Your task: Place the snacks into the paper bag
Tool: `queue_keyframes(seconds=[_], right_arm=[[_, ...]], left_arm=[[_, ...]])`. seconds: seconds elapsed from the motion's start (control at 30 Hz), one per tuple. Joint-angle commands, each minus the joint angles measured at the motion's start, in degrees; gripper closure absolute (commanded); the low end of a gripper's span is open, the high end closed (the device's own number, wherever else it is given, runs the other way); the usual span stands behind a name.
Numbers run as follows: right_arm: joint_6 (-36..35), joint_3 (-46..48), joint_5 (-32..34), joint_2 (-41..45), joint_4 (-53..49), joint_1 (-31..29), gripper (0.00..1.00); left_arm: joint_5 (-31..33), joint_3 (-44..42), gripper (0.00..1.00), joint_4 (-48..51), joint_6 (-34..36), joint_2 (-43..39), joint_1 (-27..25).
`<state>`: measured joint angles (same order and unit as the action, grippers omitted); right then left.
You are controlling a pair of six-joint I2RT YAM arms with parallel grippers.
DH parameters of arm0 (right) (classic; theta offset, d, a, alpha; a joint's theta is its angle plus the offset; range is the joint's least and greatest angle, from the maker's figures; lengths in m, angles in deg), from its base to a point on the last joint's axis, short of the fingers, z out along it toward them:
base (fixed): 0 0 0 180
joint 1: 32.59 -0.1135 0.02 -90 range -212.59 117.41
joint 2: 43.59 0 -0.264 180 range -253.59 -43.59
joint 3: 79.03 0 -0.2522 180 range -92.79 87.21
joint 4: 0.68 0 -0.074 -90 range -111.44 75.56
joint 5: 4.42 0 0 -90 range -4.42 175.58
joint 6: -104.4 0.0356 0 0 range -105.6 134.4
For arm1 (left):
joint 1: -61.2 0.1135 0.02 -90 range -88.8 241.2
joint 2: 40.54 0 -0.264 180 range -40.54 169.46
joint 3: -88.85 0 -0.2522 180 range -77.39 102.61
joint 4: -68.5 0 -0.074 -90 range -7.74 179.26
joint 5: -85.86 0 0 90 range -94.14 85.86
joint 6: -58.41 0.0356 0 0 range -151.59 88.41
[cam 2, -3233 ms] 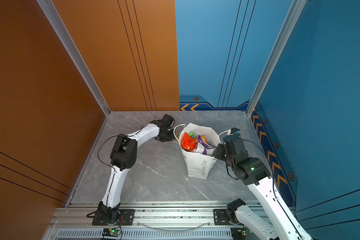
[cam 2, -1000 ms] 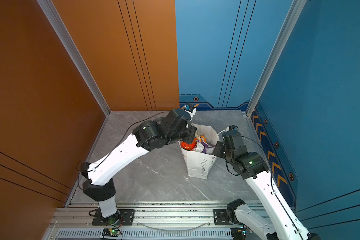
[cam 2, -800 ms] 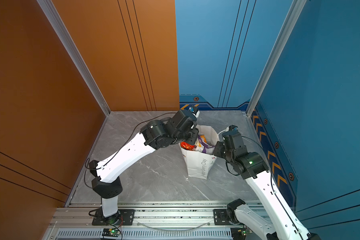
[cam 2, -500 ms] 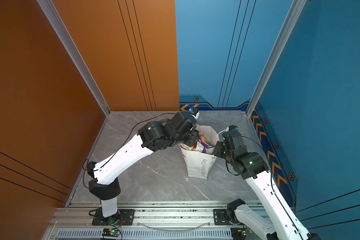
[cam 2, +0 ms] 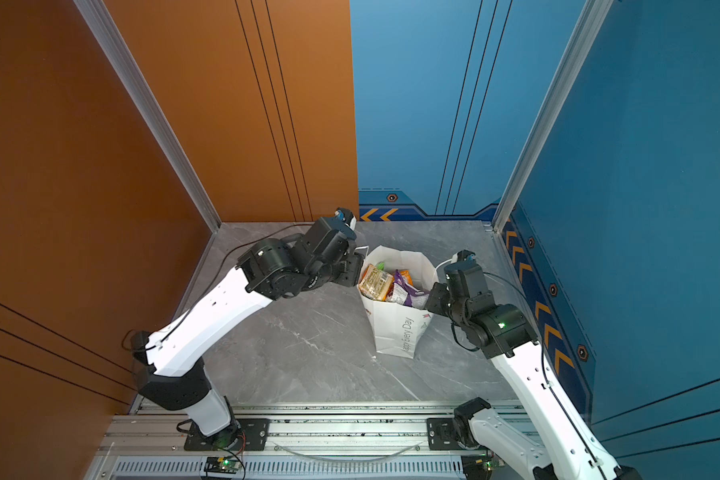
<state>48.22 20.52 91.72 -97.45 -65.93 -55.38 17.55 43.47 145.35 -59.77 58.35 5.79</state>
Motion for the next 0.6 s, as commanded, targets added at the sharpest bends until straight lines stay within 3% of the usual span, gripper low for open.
queue_keyframes(seconds=[0.0,0.2,0.3,0.57], right_arm=[[-0.85,-1.42,-1.65,0.08,-0.59,-0.68,1.00],[-0.86,-1.11,-1.65,0.16,-0.42,-0.94,1.00],[-0.87,-0.98,-1.99,-0.08,-0.07,-1.11,1.00],[-1.17,-2.67,-1.50,-1.83,0.62,-2.52,1.00]], left_arm=[[-4.10,-1.97,0.37,1.70,-2.61,1.32,0.68],[-6.94,-5.58,0.33,0.81,-5.03,2.17,3.52],[-11.42,-6.62,0.46,-1.57,-5.38,3.43,4.59],[-12.58,-5.51,0.73,-3.07,-6.65,6.94,5.12]])
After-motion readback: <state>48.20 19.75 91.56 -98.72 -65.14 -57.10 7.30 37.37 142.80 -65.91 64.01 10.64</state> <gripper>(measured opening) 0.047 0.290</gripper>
